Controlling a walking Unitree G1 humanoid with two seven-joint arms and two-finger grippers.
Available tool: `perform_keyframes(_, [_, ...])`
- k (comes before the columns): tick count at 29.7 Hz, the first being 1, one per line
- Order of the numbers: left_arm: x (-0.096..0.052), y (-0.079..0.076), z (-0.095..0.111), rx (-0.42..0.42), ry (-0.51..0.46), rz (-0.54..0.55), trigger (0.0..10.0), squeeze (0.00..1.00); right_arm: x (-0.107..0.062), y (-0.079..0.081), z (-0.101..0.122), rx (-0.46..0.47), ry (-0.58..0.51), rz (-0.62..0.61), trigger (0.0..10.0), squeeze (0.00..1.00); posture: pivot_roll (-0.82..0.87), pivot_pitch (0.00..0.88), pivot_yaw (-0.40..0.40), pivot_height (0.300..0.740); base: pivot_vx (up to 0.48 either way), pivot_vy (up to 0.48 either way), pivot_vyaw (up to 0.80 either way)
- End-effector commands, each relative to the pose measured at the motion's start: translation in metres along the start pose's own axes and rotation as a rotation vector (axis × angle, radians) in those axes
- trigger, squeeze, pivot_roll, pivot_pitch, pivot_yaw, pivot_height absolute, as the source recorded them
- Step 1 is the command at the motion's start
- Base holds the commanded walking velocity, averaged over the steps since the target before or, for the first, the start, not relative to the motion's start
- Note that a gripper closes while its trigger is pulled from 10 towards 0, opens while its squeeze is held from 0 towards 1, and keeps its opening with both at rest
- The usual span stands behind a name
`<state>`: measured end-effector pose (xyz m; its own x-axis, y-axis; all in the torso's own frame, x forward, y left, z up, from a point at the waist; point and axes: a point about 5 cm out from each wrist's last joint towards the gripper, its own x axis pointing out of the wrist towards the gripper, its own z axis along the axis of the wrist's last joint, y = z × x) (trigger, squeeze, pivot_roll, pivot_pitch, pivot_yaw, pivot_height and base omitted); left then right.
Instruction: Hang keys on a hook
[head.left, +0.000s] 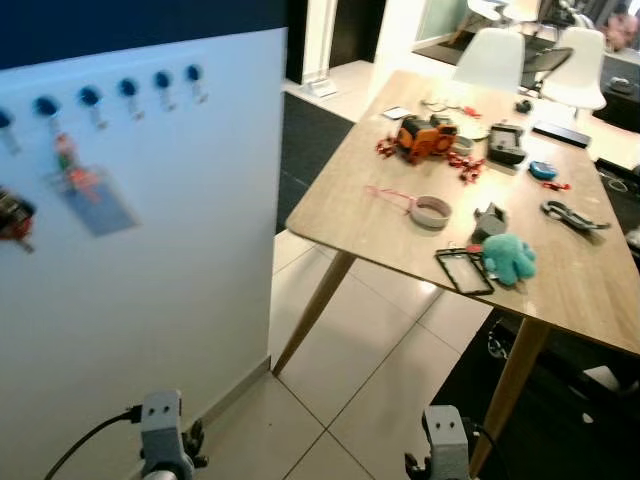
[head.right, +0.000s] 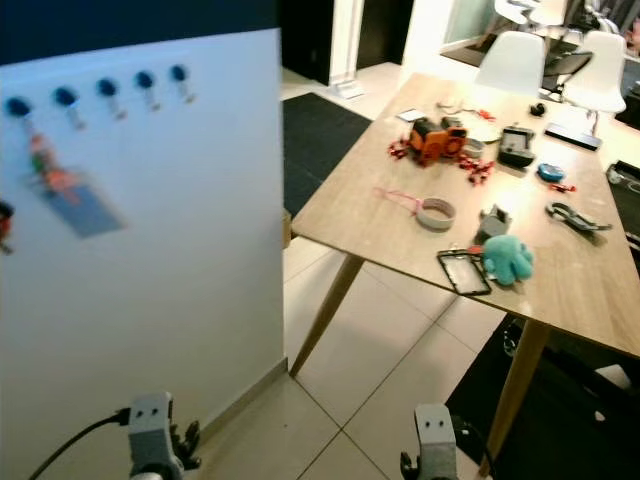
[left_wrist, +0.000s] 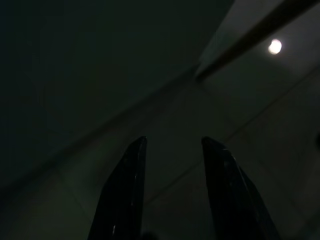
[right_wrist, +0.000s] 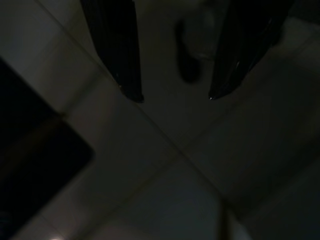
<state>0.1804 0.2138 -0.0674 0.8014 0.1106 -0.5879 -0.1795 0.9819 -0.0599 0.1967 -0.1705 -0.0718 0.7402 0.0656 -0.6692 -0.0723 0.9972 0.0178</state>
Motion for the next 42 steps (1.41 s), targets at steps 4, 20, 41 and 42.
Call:
perform_keyframes(4, [0.0028,-0.0063,0.0046,-0.004,-0.019,-0.018,10.0,0.0,-0.0021,-0.0058,-0.0043,-0.013,0.018,-0.008,10.0,0.0,0.05,0.06,-0.03,0.74,0.0,0.0,-0.8])
perform_keyframes(20, [0.004,-0.0118,0.007,0.032,-0.027,-0.071,10.0,0.0,-0.0012,-0.0048,-0.003,-0.021,0.021,-0.003,10.0,0.0,0.05,0.055,-0.029,0.74,0.0,0.0,-0.8])
perform_keyframes(41, [0.0046,-0.0133,0.0091,0.02,-0.045,-0.053,10.0,0.0,0.0,-0.0043,0.0004,-0.016,0.01,0.005,10.0,0.0,0.05,0.054,-0.033,0.74,0.0,0.0,-0.8])
perform_keyframes(42, [0.0046,-0.0133,0.0091,0.02,-0.045,-0.053,10.0,0.0,0.0,-0.0043,0.0004,-0.016,0.01,0.005,10.0,0.0,0.05,0.054,-0.033,0.74,0.0,0.0,-0.8])
